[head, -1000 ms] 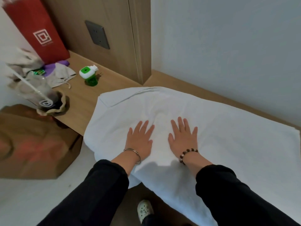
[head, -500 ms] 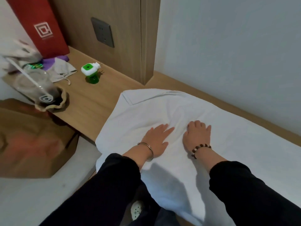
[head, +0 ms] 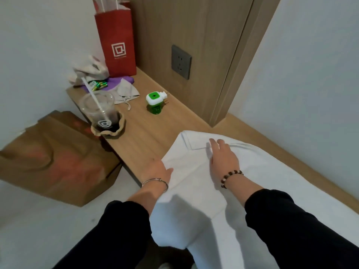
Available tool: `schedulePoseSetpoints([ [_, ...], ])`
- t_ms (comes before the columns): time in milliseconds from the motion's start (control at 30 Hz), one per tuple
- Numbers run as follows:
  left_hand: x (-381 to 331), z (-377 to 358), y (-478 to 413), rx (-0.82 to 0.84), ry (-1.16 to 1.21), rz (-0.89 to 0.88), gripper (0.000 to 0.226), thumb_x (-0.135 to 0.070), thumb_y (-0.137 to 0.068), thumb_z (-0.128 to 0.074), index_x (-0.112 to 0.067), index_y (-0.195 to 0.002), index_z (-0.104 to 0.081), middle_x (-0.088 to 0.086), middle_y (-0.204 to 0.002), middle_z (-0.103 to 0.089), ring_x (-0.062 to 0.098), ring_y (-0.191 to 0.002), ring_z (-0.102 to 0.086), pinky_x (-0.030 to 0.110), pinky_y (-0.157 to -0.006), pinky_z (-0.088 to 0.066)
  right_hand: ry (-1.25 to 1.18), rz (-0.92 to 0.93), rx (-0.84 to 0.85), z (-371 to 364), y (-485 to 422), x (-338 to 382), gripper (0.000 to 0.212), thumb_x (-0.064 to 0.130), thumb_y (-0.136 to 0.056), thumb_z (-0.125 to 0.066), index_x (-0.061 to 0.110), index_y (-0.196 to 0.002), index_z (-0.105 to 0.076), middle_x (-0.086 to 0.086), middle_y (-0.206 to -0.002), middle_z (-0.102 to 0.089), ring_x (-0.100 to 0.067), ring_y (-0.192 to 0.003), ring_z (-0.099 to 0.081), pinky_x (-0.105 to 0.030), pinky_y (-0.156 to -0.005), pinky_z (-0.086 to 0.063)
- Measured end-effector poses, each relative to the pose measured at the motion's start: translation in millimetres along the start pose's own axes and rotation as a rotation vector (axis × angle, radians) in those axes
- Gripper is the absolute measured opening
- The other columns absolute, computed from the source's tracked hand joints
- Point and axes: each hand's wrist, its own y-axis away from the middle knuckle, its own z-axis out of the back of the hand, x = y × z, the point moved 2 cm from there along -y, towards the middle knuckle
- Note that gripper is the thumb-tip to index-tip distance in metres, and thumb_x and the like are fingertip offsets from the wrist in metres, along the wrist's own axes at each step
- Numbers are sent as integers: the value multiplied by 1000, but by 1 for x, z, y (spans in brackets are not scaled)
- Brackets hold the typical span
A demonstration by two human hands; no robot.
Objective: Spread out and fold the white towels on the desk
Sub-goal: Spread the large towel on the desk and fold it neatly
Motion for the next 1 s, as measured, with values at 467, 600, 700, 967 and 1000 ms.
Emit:
schedulePoseSetpoints([
  [467,0,38,-44,366,356,-220,31,-31,-81,-71,-16,-108,-64,-1,-100,-66,12,-81,-57,16,-62,-40,111,21,181,50,-120,24,14,13,-88,-46,10,-91,-59,-12,-96,-67,-29,-78,-60,-30,-63,-43],
  [600,-8,62,-67,-88,345,-25,25,-36,-85,-67,-18,-100,-57,-1,-89,-59,15,-76,-55,23,-63,-42,-388,-91,-295,56,-108,20,31,6,-91,-43,10,-121,-52,-13,-115,-58,-34,-92,-59,-32,-71,-40],
  [700,-13,55,-69,-230,130,-23,21,-39,-91,-57,-23,-105,-54,2,-93,-65,24,-81,-58,30,-69,-45,-337,180,-312,21,-70,38,37,10,-92,-43,7,-128,-50,-12,-126,-53,-31,-111,-53,-36,-92,-41],
  [967,-4,29,-97,-234,-7,-252,28,-37,-97,-44,-17,-115,-53,9,-103,-64,32,-90,-59,31,-66,-36,63,188,100,-51,-69,1,61,55,-91,-5,38,-150,0,7,-159,10,-14,-146,12,-45,-115,8],
  [1000,-5,29,-99,-245,-32,-250,29,-37,-98,-42,-17,-116,-52,8,-104,-63,32,-90,-59,31,-65,-36,77,182,99,-53,-72,2,62,56,-90,-3,38,-150,1,7,-159,11,-14,-145,12,-45,-115,8],
])
